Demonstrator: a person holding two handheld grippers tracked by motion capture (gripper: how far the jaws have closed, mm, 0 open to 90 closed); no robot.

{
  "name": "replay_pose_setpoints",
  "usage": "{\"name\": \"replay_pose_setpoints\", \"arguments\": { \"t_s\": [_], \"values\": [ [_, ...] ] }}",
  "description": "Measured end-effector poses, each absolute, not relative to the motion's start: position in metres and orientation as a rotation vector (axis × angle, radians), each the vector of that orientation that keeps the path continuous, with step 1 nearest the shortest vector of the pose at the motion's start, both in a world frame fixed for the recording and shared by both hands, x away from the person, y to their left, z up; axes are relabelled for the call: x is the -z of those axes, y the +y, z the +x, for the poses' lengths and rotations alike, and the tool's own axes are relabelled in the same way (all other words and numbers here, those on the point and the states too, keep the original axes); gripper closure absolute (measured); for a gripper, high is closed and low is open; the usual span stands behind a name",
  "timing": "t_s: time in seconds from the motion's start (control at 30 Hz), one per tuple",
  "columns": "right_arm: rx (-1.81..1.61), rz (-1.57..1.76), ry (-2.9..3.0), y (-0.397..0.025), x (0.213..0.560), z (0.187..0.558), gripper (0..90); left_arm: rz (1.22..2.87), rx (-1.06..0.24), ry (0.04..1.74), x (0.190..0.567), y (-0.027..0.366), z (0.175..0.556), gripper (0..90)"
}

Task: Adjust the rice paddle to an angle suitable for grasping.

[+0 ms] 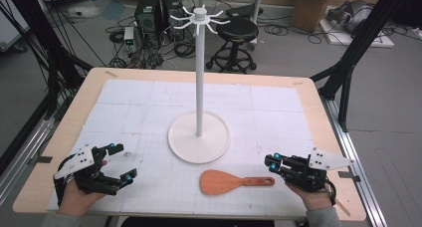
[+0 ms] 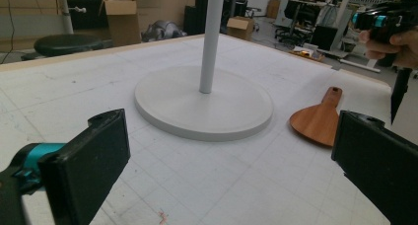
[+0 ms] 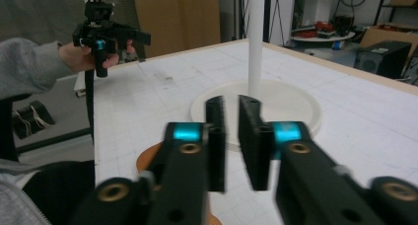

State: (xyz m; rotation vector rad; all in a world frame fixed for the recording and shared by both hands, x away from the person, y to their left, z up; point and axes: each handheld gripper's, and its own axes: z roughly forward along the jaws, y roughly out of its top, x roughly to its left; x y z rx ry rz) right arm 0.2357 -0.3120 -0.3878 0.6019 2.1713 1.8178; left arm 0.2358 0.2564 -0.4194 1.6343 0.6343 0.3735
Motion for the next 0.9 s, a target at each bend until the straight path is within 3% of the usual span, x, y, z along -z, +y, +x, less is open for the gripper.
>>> {"name": "replay_pose_setpoints", "arguments": {
  "t_s": [0.9],
  "values": [
    [-1.678, 0.446, 2.460, -0.284, 0.406, 0.239, 88.9, 1.669, -0.380, 0.648, 0.421, 0.256, 0.236, 3.4]
  ]
}}
